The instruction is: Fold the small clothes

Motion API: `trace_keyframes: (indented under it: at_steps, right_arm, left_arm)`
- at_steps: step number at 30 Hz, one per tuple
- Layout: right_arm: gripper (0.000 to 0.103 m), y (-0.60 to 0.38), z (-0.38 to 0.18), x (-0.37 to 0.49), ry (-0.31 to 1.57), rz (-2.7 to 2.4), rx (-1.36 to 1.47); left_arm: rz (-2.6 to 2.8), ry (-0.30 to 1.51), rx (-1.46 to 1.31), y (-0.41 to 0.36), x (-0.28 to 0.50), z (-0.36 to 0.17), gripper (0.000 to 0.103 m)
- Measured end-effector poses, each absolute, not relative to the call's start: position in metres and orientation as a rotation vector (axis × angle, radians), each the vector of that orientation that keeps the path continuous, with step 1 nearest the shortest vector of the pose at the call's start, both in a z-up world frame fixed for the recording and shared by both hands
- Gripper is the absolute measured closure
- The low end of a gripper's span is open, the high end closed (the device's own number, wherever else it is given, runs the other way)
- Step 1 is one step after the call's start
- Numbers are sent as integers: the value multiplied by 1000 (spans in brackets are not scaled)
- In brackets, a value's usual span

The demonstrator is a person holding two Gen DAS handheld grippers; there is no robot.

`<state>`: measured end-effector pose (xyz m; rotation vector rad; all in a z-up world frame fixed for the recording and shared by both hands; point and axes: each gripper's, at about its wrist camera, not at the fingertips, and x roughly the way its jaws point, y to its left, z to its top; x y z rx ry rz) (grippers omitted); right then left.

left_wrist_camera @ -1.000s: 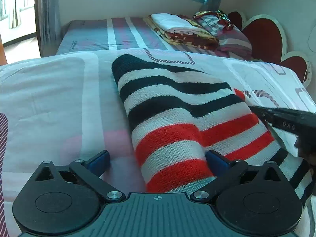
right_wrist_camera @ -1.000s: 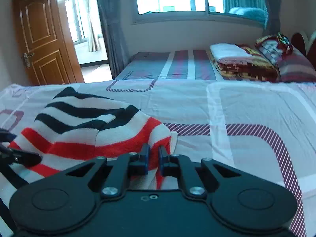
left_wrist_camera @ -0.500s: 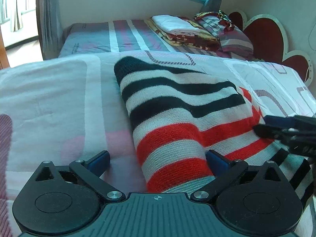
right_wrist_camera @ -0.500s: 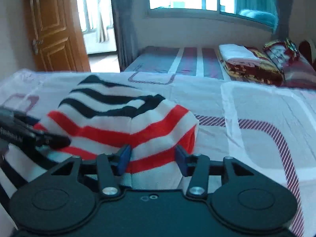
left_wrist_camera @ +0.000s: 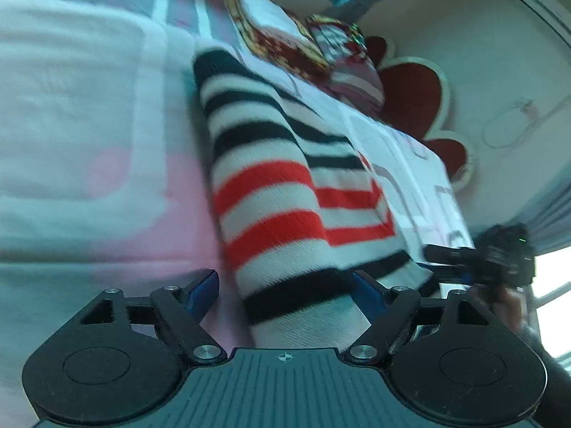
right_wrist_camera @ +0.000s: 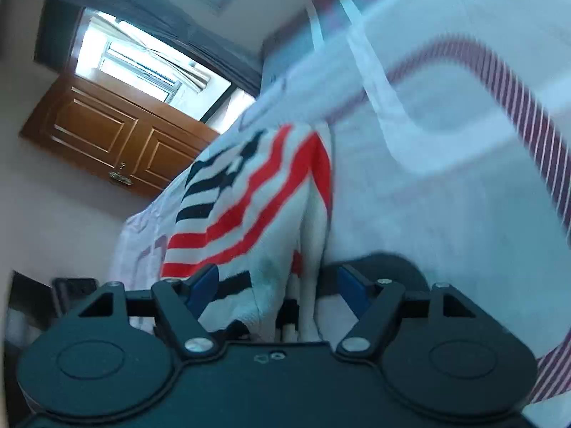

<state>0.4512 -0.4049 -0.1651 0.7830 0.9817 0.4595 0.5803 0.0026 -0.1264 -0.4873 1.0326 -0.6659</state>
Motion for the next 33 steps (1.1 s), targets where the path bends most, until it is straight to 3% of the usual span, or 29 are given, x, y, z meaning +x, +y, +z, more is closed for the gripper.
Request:
trace_keyframes:
  at_steps: [5, 9, 12, 13, 20, 21, 26, 33]
  right_arm:
    - [31, -396, -172, 455, 1010, 494, 785]
    - [40, -373, -176, 467, 1015, 528, 764]
    - [43, -363, -172, 467, 1001, 526, 730]
    - [48, -365, -172, 465, 1004, 524, 720]
    - [53, -364, -174, 468, 946, 563, 684]
    - [57, -365, -174, 469, 924, 562, 669]
    - [66, -354, -162, 447, 826, 520, 529]
    - [68, -364, -127, 415, 744, 518, 494]
  left_arm:
    - [-678, 1039, -480, -13, 582, -129, 23]
    - [-659, 1037, -509, -14, 588, -128, 23]
    - [-651, 1042, -582, -3, 589, -135, 33]
    - [-653, 1043, -605, 0, 589, -138, 34]
    - [-630, 998, -603, -18, 598, -141, 36]
    - [-613, 991, -575, -21, 597, -140, 45]
    - [-561, 944, -445, -37, 584, -117, 53]
    - [-605, 871, -401, -51, 561, -72, 54]
